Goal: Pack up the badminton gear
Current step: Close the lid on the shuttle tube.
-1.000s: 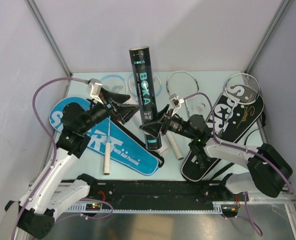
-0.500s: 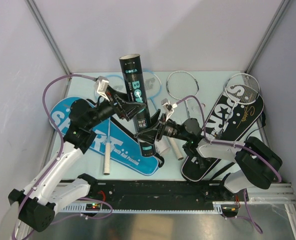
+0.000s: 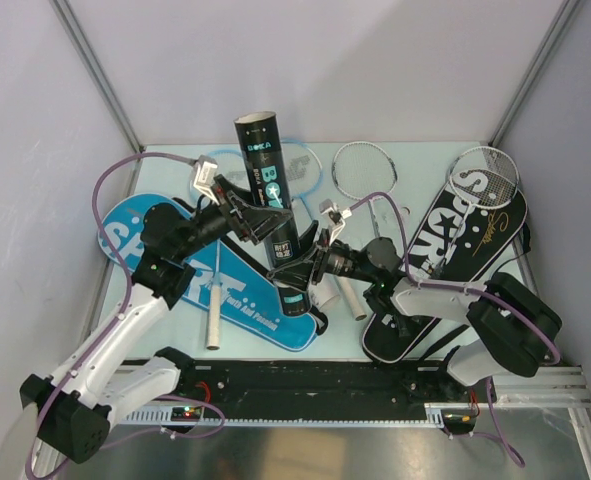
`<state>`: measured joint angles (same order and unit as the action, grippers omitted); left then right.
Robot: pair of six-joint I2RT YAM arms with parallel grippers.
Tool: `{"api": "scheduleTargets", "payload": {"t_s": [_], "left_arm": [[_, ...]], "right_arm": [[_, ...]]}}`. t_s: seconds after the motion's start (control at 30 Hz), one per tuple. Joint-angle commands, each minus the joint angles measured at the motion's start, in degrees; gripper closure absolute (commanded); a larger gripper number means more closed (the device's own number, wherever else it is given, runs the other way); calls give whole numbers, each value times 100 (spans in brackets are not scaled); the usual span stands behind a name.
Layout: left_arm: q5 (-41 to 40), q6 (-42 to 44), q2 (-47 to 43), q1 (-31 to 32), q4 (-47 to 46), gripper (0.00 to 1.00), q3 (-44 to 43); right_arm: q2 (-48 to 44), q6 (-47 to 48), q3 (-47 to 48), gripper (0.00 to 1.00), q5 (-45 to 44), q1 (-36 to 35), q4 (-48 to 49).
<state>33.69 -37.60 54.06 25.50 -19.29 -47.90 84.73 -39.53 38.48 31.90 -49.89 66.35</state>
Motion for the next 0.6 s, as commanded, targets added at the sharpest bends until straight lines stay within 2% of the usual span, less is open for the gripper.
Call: {"api": "scheduleTargets", "payload": {"t_s": [0.0, 0.2, 0.27, 0.47, 0.57], "left_arm": [[67, -91, -41, 26, -315, 24, 65], [-254, -57, -328, 27, -321, 38, 207], [-385, -90, -395, 28, -321, 41, 263], [-386, -190, -366, 19, -283, 45, 302], [-442, -39, -353, 18, -141, 46, 319]], "right_arm": [[-39, -74, 72, 72, -105, -25, 380], [-281, 163, 71, 54, -187, -28, -708], [-429, 219, 72, 45, -339, -29, -1171], [-1080, 685, -23, 22, -592, -35, -2479], [-1623, 870, -202, 16, -928, -36, -3016]]}}
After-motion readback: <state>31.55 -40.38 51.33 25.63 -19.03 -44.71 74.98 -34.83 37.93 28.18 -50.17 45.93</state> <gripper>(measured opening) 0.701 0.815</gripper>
